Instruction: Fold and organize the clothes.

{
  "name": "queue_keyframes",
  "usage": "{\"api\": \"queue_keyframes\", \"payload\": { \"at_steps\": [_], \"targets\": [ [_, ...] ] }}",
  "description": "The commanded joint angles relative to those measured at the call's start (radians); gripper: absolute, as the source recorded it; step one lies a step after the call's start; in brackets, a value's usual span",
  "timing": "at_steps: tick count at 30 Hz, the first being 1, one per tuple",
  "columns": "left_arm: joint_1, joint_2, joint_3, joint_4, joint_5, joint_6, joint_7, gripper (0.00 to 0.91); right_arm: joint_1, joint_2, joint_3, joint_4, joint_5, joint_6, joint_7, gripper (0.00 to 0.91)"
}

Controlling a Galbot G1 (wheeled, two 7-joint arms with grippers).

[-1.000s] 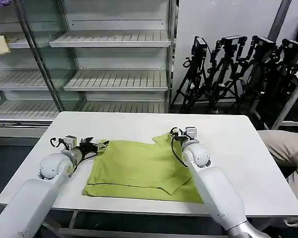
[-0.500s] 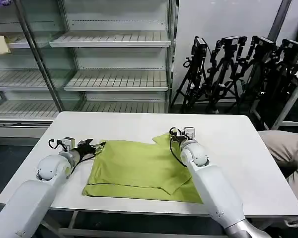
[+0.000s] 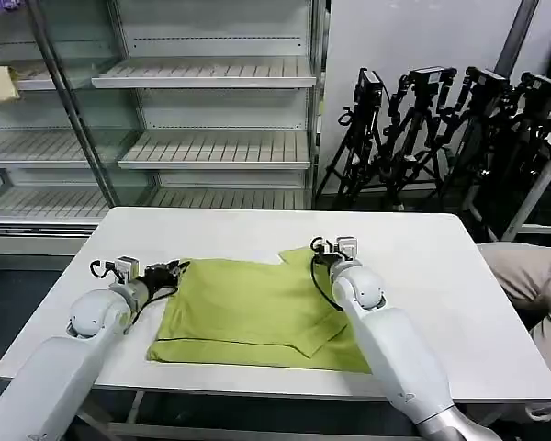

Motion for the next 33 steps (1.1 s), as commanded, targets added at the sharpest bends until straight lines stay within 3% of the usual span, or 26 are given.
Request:
{"api": "queue_keyframes", "payload": {
  "at_steps": [1,13,20,33],
  "targets": [
    [0.008,-0.003,-0.008,-0.024,-0.008,-0.022,0.006,0.02,-0.003,-0.017,-0.001,0.042,-0.016,0.009,-0.017,0.0],
    [0.146,0.03,-0.113,-0.23,-0.046,-0.054,-0.005,0.02,-0.178,-0.181,0.029,0.35,0.057,0.001,-0.008,0.0],
    [0.221,0.043,-0.155,-0.292,-0.044,-0.055,-0.004,0.02,-0.262,-0.221,0.075,0.488,0.087,0.001,0.003,0.0],
    [0.433,0.055,-0.312,-0.403,-0.041,-0.081,0.001,0.02,-0.45,-0.243,0.106,0.688,0.052,0.032,-0.006,0.0]
  ]
}}
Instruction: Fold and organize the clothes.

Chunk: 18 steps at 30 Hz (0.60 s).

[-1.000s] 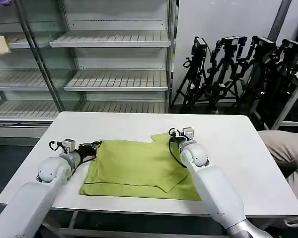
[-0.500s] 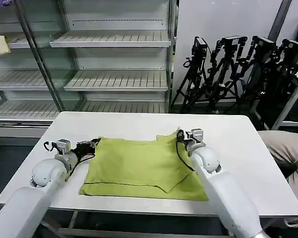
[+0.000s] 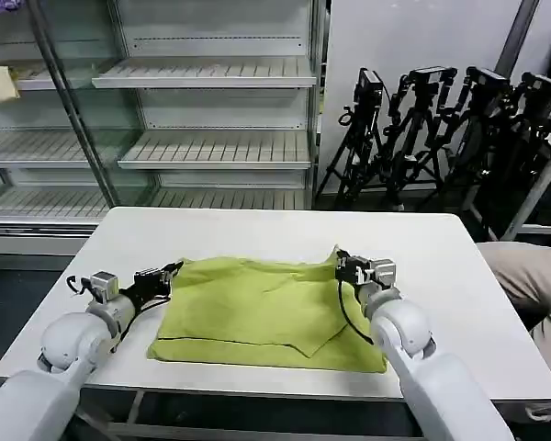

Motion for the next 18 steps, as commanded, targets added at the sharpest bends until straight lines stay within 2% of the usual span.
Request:
{"api": "queue_keyframes", "payload": {
  "at_steps": [1,13,18],
  "targets": [
    [0.203,0.006,-0.14,-0.125,-0.001,-0.019,0.005,0.02,-0.15,-0.037,0.022,0.19,-0.002,0.008,0.0,0.0],
    [0.301,-0.013,-0.2,-0.199,0.014,-0.025,0.008,0.02,-0.26,-0.086,0.054,0.275,-0.044,0.008,-0.004,0.0],
    [0.342,-0.044,-0.208,-0.204,0.037,-0.037,0.006,0.02,-0.297,-0.084,0.06,0.269,-0.098,0.015,-0.018,0.0]
  ]
}}
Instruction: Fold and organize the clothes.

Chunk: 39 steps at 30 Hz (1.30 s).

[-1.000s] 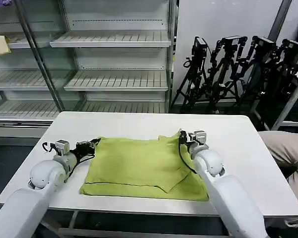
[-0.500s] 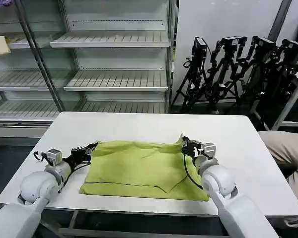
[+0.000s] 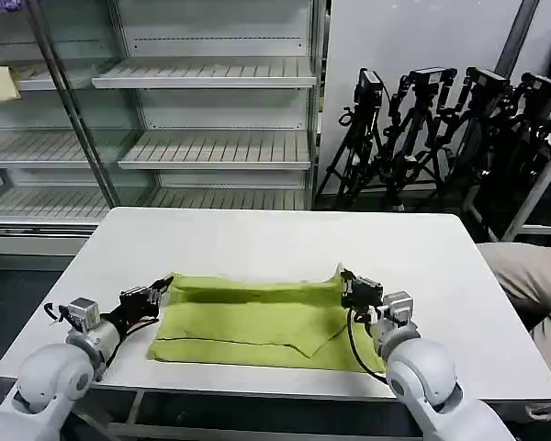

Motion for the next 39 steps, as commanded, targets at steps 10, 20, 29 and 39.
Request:
{"api": "queue_keyframes", "payload": {
  "at_steps": [10,20,29,39],
  "targets": [
    [0.151,-0.048,-0.068,-0.08,0.023,-0.013,0.002,0.02,-0.103,-0.023,0.014,0.068,-0.056,0.007,-0.013,0.0],
    [0.162,-0.049,-0.056,-0.084,0.041,-0.013,0.001,0.02,-0.097,-0.02,0.018,0.041,-0.062,0.007,-0.015,0.0],
    [0.169,-0.05,-0.054,-0.082,0.069,0.014,0.002,0.04,-0.102,-0.017,0.011,0.007,-0.075,0.011,-0.018,0.907],
    [0.204,-0.056,-0.12,-0.154,0.061,0.019,-0.039,0.907,-0.135,-0.029,0.053,0.05,-0.092,0.011,-0.032,0.907]
  ]
}}
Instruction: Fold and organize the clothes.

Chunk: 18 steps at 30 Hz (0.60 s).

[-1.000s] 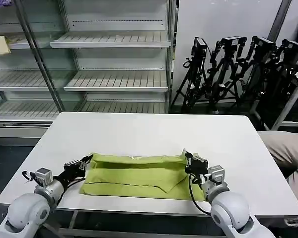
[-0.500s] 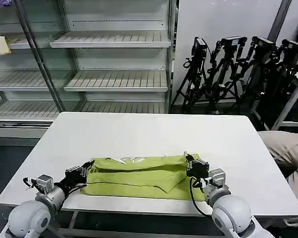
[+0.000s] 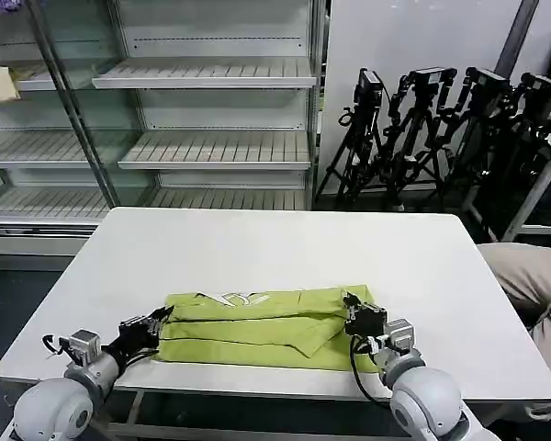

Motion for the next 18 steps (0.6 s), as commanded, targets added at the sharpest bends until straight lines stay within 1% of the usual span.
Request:
{"api": "queue_keyframes", "payload": {
  "at_steps": [1,5,7,13,18],
  "targets": [
    [0.035,-0.004,-0.056,-0.071,-0.031,0.004,-0.047,0.907,-0.03,-0.013,0.04,0.036,-0.01,0.001,-0.011,0.907],
    [0.056,-0.011,-0.029,-0.104,-0.096,0.03,-0.134,0.907,-0.073,-0.028,0.073,0.068,-0.01,0.007,-0.025,0.907],
    [0.056,-0.027,0.001,-0.094,-0.103,0.034,-0.182,0.907,-0.089,-0.028,0.088,0.071,-0.012,0.012,-0.032,0.907],
    [0.022,-0.075,0.074,-0.056,-0.185,0.045,-0.339,0.907,-0.101,-0.019,0.102,0.067,-0.013,0.016,-0.032,0.907],
    [0.018,-0.085,0.082,-0.049,-0.2,0.041,-0.362,0.907,-0.105,-0.018,0.103,0.066,-0.013,0.018,-0.032,0.907]
  ]
}}
